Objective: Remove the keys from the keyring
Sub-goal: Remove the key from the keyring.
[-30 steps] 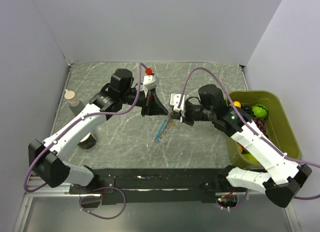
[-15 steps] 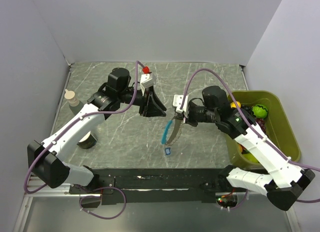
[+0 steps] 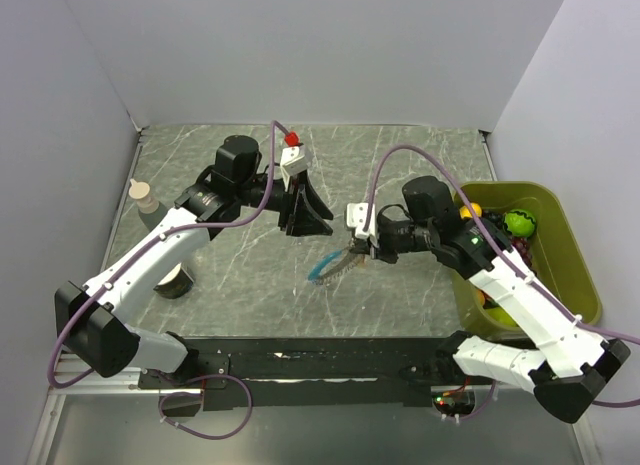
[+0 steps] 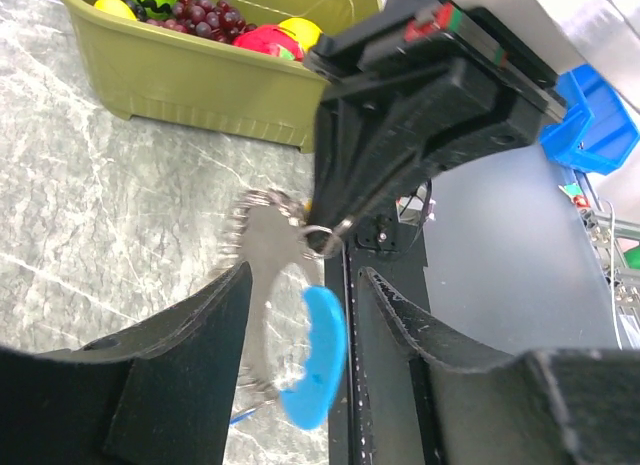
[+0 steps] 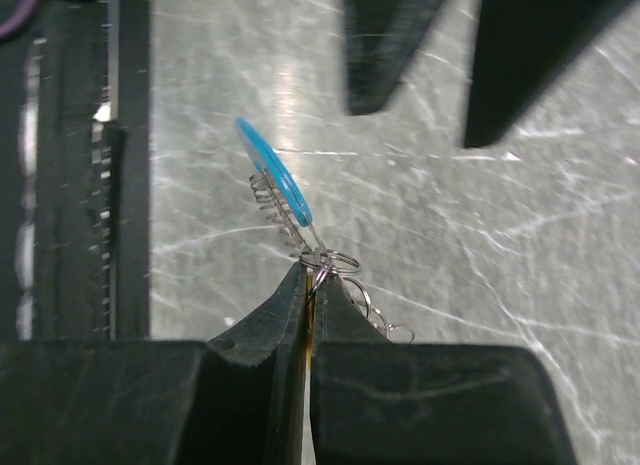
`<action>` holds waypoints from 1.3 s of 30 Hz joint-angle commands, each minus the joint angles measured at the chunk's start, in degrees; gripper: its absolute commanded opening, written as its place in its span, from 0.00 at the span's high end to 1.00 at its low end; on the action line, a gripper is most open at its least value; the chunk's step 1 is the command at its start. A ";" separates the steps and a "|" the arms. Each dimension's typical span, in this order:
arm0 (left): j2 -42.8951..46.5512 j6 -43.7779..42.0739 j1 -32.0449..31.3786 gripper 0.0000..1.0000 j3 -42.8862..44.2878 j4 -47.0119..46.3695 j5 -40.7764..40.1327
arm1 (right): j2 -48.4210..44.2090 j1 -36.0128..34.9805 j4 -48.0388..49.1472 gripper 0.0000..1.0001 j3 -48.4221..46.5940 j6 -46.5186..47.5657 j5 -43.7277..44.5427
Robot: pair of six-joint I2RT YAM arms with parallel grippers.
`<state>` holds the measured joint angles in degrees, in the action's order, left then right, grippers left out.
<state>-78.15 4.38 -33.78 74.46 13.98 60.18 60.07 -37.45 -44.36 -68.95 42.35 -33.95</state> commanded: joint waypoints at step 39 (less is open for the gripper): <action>-4.12 -9.21 -8.49 0.61 4.21 8.26 14.61 | 3.12 0.54 -13.65 1.00 -10.24 8.36 -19.48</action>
<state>-81.91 -2.68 -41.50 76.34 22.00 72.20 63.24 -37.34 -58.78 -75.83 50.09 -51.72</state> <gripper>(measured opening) 0.394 0.031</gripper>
